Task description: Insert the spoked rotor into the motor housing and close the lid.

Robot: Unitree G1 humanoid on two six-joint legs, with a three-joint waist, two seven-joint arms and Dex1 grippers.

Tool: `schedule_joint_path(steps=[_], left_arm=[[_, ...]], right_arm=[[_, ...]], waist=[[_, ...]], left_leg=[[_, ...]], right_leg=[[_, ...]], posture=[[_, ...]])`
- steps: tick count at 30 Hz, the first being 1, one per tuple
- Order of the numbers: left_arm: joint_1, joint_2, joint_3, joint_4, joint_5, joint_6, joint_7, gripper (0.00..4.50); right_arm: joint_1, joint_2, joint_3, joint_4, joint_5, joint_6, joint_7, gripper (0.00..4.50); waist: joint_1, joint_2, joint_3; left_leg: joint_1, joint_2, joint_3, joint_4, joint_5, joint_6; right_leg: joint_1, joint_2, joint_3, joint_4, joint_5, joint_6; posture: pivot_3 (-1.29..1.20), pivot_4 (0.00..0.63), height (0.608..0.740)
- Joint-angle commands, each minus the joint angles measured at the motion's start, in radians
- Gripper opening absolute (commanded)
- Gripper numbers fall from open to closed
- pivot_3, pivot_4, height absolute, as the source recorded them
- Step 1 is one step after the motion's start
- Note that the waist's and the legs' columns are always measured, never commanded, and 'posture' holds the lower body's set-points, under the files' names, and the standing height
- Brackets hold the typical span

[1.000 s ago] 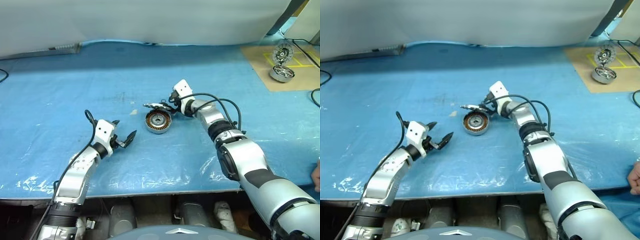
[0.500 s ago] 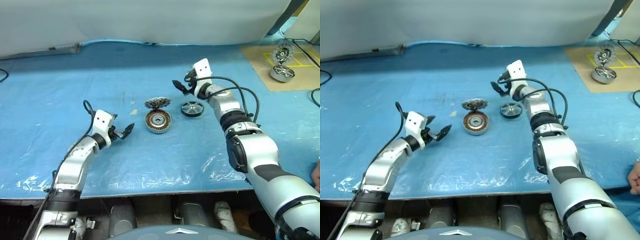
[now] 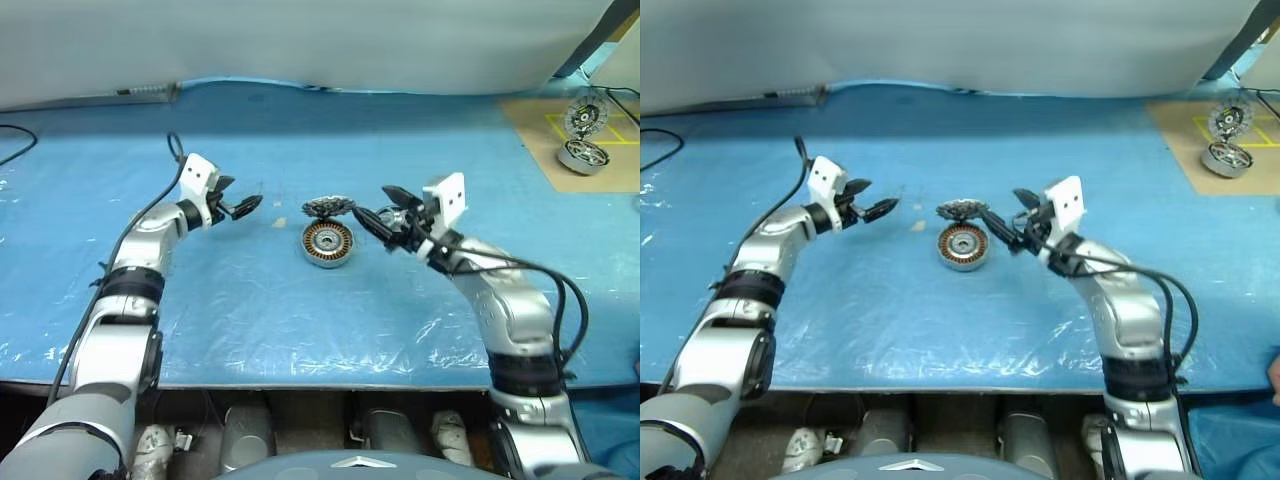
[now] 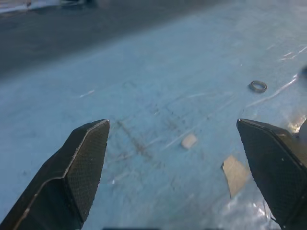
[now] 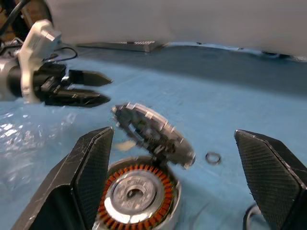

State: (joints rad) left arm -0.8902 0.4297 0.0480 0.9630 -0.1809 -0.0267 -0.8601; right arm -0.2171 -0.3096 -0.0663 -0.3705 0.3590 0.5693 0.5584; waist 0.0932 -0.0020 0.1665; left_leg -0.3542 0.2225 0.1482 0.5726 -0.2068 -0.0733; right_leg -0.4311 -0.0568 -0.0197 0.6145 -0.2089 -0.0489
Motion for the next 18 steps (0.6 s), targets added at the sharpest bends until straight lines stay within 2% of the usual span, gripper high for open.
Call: schedule_joint_path(steps=[1, 6, 14, 18], left_arm=[[-0.115, -0.025, 0.002, 0.174, 0.036, -0.111, -0.043, 4.50], [-0.212, -0.089, -0.028, 0.311, 0.120, -0.148, 0.001, 4.50], [-0.277, -0.179, -0.060, 0.368, 0.235, -0.176, 0.153, 4.50], [-0.287, -0.220, -0.056, 0.377, 0.258, -0.173, 0.166, 4.50]], right_arm=[[0.133, -0.015, 0.038, -0.143, -0.032, -0.021, -0.044, 4.30], [0.253, -0.006, 0.073, -0.208, -0.061, -0.040, -0.097, 4.30], [0.304, 0.003, 0.071, -0.258, -0.069, -0.035, -0.166, 4.30], [0.328, 0.002, 0.069, -0.274, -0.076, -0.036, -0.195, 4.30]], waist=[[0.004, 0.000, 0.000], [0.001, -0.001, 0.001], [0.004, -0.004, 0.002], [0.005, -0.004, 0.003]], left_leg=[[0.001, 0.000, 0.000, -0.001, 0.000, 0.000], [0.001, -0.004, -0.001, -0.007, 0.000, 0.000], [0.001, -0.005, -0.003, -0.008, 0.000, 0.000], [0.001, -0.007, -0.003, -0.008, 0.000, 0.000]], right_leg=[[0.001, 0.000, 0.000, -0.002, 0.000, 0.001], [0.004, -0.002, 0.000, -0.009, 0.004, 0.007], [0.004, -0.002, 0.000, -0.009, 0.004, 0.010], [0.006, -0.003, 0.000, -0.010, 0.004, 0.012]], posture=[[0.00, 0.150, 0.740], [0.00, 0.150, 0.740], [0.00, 0.150, 0.740], [0.00, 0.150, 0.740]])
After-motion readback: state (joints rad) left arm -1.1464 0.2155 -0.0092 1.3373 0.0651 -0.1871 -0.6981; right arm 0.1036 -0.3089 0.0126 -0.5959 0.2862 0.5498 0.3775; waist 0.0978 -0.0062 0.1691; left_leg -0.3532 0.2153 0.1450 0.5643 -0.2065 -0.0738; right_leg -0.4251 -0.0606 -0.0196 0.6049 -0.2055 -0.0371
